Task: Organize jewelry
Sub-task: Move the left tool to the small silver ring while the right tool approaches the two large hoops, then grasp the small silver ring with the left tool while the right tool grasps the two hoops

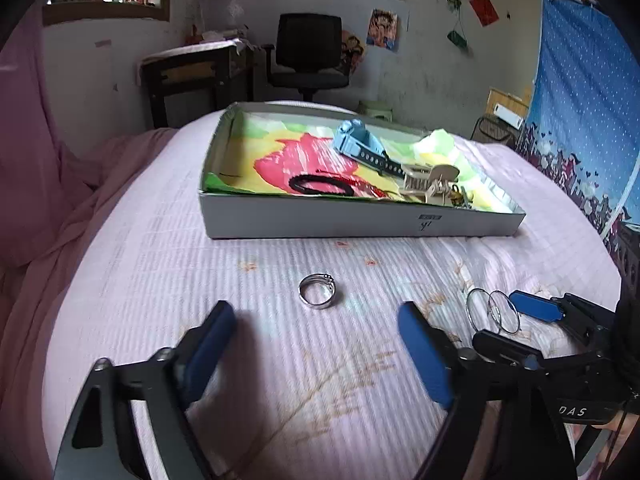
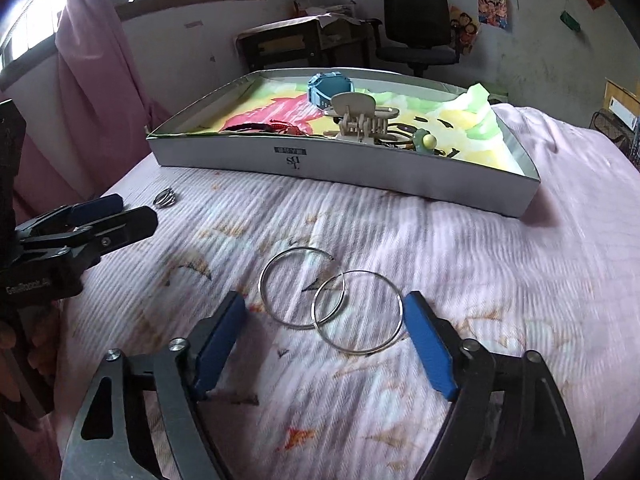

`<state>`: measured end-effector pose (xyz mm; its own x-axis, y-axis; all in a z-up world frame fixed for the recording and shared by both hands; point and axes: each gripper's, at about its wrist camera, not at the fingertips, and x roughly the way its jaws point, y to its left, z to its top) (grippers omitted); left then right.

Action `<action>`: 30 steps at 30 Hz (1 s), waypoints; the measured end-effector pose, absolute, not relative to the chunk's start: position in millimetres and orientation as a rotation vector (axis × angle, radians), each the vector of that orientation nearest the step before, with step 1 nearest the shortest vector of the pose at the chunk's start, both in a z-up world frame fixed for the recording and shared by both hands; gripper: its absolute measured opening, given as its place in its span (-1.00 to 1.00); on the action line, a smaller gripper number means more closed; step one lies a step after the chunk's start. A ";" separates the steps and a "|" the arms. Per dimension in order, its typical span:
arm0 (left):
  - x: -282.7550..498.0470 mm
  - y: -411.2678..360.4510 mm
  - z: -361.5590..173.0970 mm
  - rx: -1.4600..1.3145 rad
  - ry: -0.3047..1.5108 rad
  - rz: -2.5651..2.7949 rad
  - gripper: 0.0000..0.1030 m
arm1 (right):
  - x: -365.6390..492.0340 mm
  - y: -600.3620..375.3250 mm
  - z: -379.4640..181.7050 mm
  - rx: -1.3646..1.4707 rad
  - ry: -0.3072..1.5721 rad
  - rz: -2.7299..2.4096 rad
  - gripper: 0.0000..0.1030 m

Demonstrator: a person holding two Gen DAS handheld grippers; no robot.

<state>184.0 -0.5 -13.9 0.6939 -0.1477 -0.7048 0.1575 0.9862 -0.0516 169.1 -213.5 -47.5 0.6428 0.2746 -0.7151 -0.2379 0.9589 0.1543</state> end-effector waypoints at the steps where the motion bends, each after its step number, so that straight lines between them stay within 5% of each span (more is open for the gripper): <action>1: 186.5 -0.8 -14.2 0.016 0.791 -0.172 0.40 | 170.1 -214.6 -48.0 0.056 0.825 0.291 0.38; 8: 199.6 -5.2 -16.5 0.026 0.812 -0.207 0.01 | 174.4 -214.8 -51.2 0.064 0.827 0.286 0.17; 14: 200.9 0.5 -19.9 -0.001 0.813 -0.230 -0.26 | 174.9 -214.1 -52.9 0.062 0.823 0.287 -0.22; 22: 201.1 8.1 -23.7 -0.051 0.810 -0.233 -0.61 | 174.4 -212.3 -55.2 0.048 0.812 0.286 -0.22; 30: 200.6 7.3 -23.8 -0.031 0.800 -0.222 -0.61 | 174.0 -212.5 -56.0 0.048 0.811 0.286 -0.22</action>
<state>200.6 7.3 -23.8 0.6745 -0.2088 -0.7082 0.1851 0.9764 -0.1116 174.0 -212.5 -56.0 0.6524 0.2703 -0.7080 -0.2334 0.9605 0.1515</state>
